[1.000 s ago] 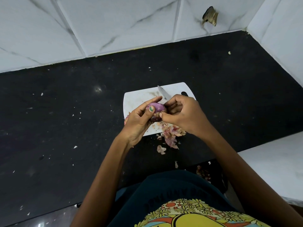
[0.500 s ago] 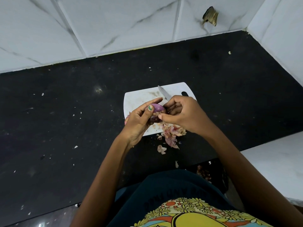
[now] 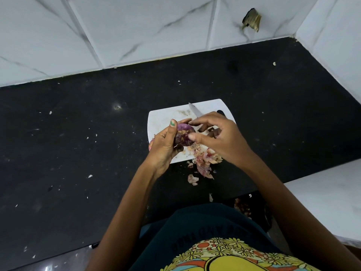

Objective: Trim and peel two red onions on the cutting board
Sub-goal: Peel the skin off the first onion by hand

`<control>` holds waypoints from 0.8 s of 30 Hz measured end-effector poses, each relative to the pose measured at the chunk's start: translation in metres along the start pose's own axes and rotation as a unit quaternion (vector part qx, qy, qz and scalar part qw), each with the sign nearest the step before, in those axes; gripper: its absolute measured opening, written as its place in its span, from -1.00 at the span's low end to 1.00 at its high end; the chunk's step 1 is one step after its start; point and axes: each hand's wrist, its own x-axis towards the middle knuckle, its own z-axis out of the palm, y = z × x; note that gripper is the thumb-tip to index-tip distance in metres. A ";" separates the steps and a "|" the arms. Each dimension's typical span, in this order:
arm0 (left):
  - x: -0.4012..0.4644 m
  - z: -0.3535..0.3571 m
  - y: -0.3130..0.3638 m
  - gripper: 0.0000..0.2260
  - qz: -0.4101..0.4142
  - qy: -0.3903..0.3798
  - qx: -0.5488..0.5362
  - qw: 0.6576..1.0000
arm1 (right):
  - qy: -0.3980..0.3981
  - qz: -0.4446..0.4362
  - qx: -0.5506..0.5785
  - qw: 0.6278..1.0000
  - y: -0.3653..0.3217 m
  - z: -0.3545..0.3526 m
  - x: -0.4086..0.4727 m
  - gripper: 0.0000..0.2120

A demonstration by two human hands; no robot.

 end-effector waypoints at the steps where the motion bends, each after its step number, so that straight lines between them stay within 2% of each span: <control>1: 0.000 0.001 0.000 -0.44 -0.003 0.003 0.001 1.000 | -0.002 -0.025 -0.005 1.000 0.001 0.003 -0.001 -0.73; 4: 0.001 0.004 0.000 -0.44 -0.011 0.008 -0.009 1.000 | 0.026 -0.070 -0.005 0.997 0.004 0.014 0.000 -0.76; 8: 0.001 0.004 0.001 -0.42 -0.024 0.013 -0.001 1.000 | 0.063 -0.076 -0.002 0.995 0.008 0.018 0.003 -0.88; 13: -0.002 0.006 0.003 -0.53 -0.013 0.010 -0.006 1.000 | 0.078 -0.069 -0.047 0.993 0.009 0.025 0.002 -0.91; 16: -0.003 0.005 0.004 -0.52 -0.005 -0.004 -0.008 1.000 | 0.105 -0.024 -0.023 0.994 0.012 0.026 0.001 -0.97; 20: -0.003 0.005 0.006 -0.49 -0.001 -0.019 -0.016 1.000 | 0.162 0.072 0.004 0.984 0.023 0.019 0.002 -0.91; 24: -0.003 0.005 0.006 -0.51 -0.006 -0.009 -0.025 1.000 | 0.109 0.101 -0.059 0.987 0.032 0.012 0.000 -0.82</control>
